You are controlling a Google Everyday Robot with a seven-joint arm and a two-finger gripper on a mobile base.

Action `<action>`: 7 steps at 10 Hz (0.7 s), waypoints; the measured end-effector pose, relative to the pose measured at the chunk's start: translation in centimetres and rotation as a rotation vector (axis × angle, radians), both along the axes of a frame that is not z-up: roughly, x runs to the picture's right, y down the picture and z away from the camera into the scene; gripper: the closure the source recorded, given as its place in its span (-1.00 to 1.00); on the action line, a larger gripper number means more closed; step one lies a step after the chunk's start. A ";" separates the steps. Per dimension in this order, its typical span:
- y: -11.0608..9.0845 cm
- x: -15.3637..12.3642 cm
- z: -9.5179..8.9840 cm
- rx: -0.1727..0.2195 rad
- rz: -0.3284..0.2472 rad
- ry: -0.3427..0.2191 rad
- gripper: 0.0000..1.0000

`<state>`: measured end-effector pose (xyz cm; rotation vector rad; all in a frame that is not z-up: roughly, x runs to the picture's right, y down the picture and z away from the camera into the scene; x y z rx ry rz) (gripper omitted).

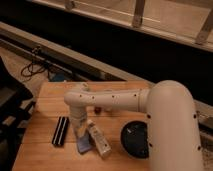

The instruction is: Wipe the white sponge on the table

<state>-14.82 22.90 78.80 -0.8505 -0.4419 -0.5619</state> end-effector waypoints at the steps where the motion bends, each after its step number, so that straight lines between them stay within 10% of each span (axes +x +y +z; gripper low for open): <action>1: 0.1 0.1 0.0 0.001 -0.006 -0.004 0.79; 7: 1.3 -4.0 -2.6 0.009 -0.084 -0.152 0.79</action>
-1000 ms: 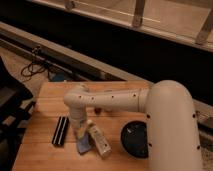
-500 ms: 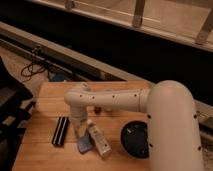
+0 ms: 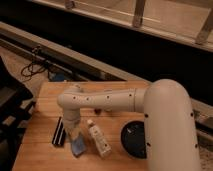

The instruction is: Wipe the white sponge on the table

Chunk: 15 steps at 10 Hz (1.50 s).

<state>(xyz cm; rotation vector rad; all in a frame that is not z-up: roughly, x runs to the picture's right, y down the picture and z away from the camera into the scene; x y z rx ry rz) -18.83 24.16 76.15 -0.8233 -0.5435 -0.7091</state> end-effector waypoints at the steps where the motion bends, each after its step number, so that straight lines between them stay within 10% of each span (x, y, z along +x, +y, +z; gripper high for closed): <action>1: 0.6 0.0 -0.5 -0.012 -0.018 -0.002 0.79; 9: -1.1 5.5 1.7 -0.008 -0.010 0.185 0.79; 15: -3.4 -1.1 3.3 0.053 -0.074 0.079 0.79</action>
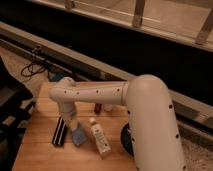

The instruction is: Wipe the white sponge on the table

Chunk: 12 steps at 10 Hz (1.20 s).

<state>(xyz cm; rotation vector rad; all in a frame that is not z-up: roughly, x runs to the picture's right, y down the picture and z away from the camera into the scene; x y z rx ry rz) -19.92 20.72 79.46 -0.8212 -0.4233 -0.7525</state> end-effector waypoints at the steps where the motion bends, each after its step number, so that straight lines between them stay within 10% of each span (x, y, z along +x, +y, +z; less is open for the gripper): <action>1: 0.8 -0.5 -0.5 -0.015 -0.006 -0.022 0.79; 7: 4.9 1.7 -3.8 -0.084 -0.003 -0.038 0.79; 12: 1.1 3.8 0.7 -0.070 0.021 0.045 0.79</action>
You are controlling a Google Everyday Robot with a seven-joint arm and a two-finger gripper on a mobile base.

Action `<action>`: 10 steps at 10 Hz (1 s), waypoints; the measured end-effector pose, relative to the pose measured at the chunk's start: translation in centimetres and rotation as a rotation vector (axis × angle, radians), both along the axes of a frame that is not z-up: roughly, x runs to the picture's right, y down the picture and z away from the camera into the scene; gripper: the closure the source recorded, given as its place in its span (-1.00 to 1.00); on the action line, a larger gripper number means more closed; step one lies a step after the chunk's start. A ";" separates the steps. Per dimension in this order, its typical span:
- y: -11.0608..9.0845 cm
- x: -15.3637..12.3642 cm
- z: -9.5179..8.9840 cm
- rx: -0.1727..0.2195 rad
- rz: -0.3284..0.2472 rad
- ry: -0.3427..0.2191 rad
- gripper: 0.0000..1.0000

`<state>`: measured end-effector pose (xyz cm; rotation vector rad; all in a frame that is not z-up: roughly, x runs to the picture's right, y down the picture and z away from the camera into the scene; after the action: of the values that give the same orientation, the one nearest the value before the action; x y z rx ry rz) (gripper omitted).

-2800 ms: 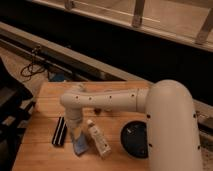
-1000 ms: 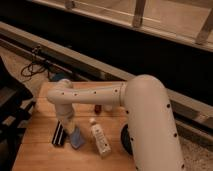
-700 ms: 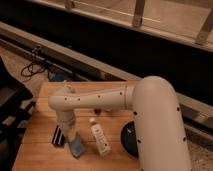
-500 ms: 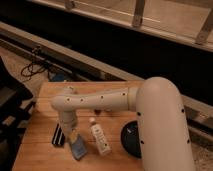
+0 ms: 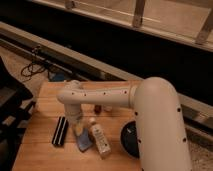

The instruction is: Wipe the white sponge on the table

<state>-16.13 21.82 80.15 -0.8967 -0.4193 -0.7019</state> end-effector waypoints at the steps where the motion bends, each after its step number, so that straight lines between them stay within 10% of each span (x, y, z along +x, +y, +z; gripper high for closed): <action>1: -0.7 -0.4 0.9 0.001 0.000 -0.003 0.79; 4: -0.8 -2.0 1.2 0.000 -0.015 -0.038 0.79; 10: 4.2 -0.9 -4.2 -0.016 -0.032 -0.036 0.79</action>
<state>-17.02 26.00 76.00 -0.9089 -0.4438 -0.7453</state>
